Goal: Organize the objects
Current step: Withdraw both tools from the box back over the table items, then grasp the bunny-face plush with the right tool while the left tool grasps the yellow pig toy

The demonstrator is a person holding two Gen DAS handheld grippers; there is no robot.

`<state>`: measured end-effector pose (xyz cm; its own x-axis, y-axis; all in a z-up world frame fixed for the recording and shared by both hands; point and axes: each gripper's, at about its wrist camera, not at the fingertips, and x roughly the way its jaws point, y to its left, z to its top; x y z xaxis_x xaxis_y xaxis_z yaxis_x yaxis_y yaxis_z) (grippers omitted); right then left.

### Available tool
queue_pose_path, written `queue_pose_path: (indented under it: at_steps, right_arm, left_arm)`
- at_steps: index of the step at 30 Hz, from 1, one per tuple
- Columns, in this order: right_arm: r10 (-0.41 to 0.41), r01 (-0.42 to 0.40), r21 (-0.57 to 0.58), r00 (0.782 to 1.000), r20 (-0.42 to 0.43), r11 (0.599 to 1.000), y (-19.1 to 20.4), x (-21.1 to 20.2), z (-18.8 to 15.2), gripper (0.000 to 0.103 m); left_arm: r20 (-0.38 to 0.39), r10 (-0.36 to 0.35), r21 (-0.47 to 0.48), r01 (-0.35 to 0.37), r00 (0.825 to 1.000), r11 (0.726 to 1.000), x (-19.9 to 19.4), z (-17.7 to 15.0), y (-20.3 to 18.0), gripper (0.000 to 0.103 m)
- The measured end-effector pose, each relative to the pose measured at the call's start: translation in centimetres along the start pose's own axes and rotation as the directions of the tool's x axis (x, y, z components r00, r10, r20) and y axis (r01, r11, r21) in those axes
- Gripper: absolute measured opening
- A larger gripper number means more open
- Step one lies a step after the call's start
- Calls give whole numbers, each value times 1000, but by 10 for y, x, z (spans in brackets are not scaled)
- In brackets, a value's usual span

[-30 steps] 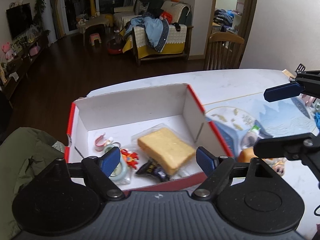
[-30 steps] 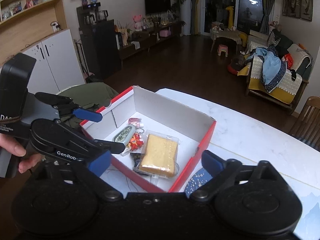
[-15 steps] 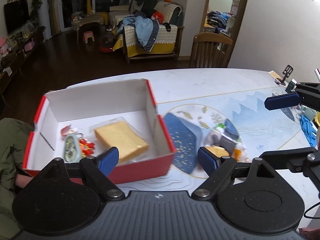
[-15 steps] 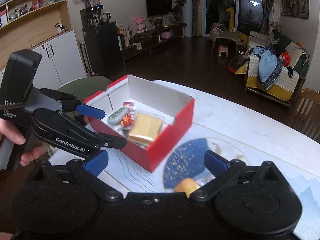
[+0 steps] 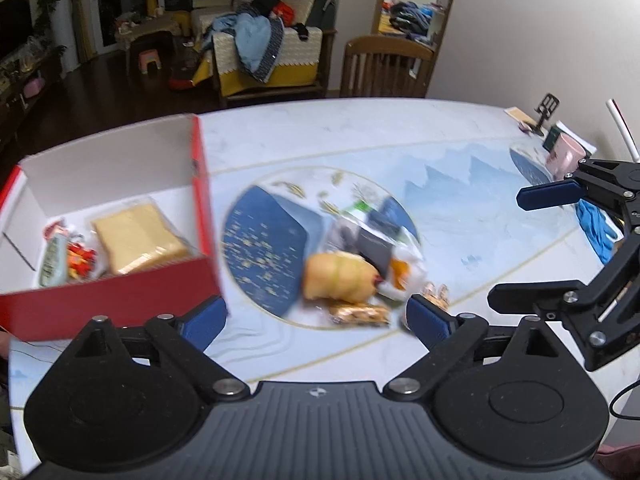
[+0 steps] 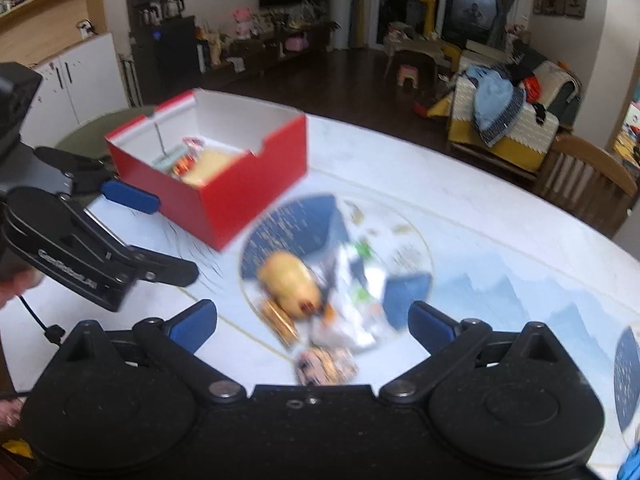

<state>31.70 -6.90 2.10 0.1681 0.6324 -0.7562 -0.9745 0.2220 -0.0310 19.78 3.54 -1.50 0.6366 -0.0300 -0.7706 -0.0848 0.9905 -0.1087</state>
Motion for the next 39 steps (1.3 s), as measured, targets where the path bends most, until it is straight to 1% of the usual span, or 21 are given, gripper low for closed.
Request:
queue_pose_path:
  at_steps: [3, 5, 10, 14, 20, 25, 28, 31, 35, 39]
  right_arm:
    - [-8, 8, 12, 1000, -13, 1000, -9, 5, -15, 101]
    - [-14, 14, 11, 1000, -22, 1000, -14, 9, -25, 101]
    - [-13, 14, 23, 998, -65, 1000, -19, 27, -45, 97]
    - [-8, 11, 34, 996, -90, 999, -22, 39, -54, 94]
    - [-2, 5, 24, 994, -109, 1000, -21, 54, -57, 94]
    - [2, 1, 27, 992, -128, 1000, -20, 66, -58, 94]
    - [9, -5, 27, 990, -138, 1000, -19, 72, -57, 94]
    - [10, -7, 18, 989, -146, 1000, -16, 78, -56, 93]
    - [13, -10, 22, 988, -153, 1000, -15, 85, -53, 88]
    - [15, -10, 32, 987, -162, 999, -15, 92, -52, 79]
  left_arm:
    - [-13, 2, -5, -2, 1000, 1000, 12, -6, -11, 100]
    - [-4, 7, -9, -7, 1000, 1000, 20, -8, -18, 100]
    - [14, 54, 11, -54, 998, 998, 41, -6, -31, 100]
    - [6, 82, 38, -82, 997, 996, 60, 0, -37, 100]
    - [-41, 94, 105, -90, 995, 990, 92, 3, -42, 100]
    - [-76, 108, 124, -98, 991, 987, 113, 4, -41, 100]
    - [-84, 129, 139, -116, 988, 983, 122, 5, -39, 100]
    - [-85, 124, 137, -112, 989, 984, 128, 8, -36, 100]
    - [-91, 127, 150, -112, 988, 982, 136, 9, -36, 100]
    - [-93, 124, 145, -109, 988, 983, 141, 10, -35, 100]
